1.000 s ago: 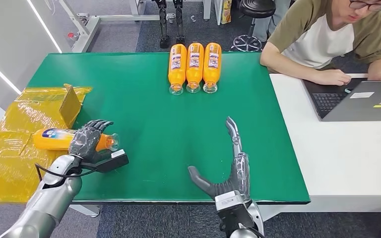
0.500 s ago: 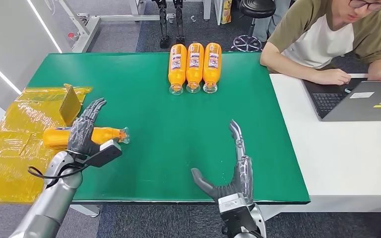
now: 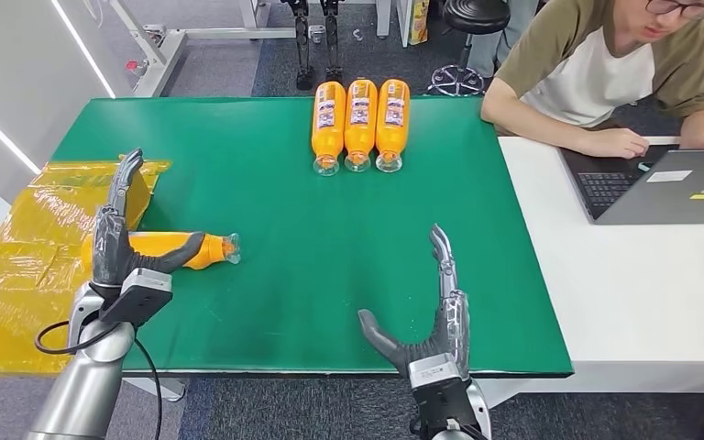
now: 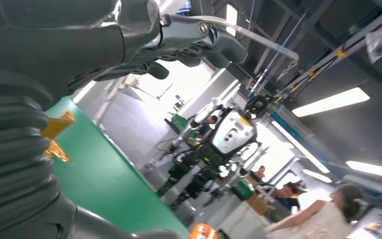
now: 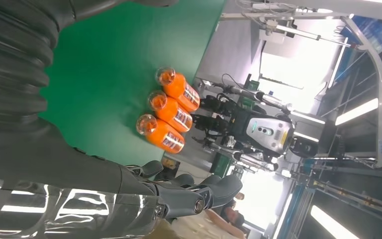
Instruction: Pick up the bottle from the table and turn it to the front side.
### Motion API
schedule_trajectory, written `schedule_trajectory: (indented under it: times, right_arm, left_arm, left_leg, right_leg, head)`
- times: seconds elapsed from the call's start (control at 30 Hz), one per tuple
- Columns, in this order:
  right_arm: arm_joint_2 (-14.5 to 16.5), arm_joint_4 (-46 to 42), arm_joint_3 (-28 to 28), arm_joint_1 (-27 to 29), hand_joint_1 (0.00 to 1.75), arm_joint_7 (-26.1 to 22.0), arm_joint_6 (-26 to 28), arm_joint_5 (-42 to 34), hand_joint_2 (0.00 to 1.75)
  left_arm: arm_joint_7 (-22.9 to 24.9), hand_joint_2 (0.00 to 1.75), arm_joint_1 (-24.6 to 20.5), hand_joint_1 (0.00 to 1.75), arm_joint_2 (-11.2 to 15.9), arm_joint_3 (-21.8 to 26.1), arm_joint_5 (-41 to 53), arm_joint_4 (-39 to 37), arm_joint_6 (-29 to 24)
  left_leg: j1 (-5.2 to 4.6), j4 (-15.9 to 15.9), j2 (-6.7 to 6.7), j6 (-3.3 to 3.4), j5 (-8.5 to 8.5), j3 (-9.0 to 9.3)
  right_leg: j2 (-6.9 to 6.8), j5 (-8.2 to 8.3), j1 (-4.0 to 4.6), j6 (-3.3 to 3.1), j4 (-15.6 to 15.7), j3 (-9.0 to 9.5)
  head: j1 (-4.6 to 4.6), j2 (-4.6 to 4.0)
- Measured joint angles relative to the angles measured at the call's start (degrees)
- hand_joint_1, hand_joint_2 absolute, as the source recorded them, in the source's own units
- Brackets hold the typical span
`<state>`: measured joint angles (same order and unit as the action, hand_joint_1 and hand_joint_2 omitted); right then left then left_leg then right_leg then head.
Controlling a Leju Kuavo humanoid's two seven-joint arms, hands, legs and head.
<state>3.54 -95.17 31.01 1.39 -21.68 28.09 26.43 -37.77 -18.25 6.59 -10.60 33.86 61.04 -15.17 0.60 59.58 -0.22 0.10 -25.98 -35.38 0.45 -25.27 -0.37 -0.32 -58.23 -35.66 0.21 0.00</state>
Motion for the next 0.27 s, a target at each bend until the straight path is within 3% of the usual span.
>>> schedule_trajectory:
  times: [0.13, 0.27]
  right_arm:
    - [0.0, 0.4, 0.0, 0.4, 0.00, -0.2, 0.5, -0.3, 1.75]
    - [0.0, 0.9, 0.0, 0.7, 0.00, -0.7, 1.7, -0.6, 1.75]
  left_arm:
    - [-2.3, 1.75, 2.1, 0.00, -1.2, -0.2, -15.5, 8.5, -2.8]
    - [-2.5, 1.75, 5.5, 0.00, -4.4, -1.8, -27.6, 19.9, -5.9]
  left_leg:
    - [0.00, 0.0, 0.00, -0.01, 0.00, 0.02]
    - [-0.01, 0.0, -0.01, 0.02, -0.05, 0.00]
  right_leg:
    - [0.02, 0.00, 0.00, 0.00, 0.0, 0.00]
    - [0.00, -0.03, -0.01, 0.03, 0.1, 0.01]
  head:
    - [-0.01, 0.00]
    - [-0.01, 0.00]
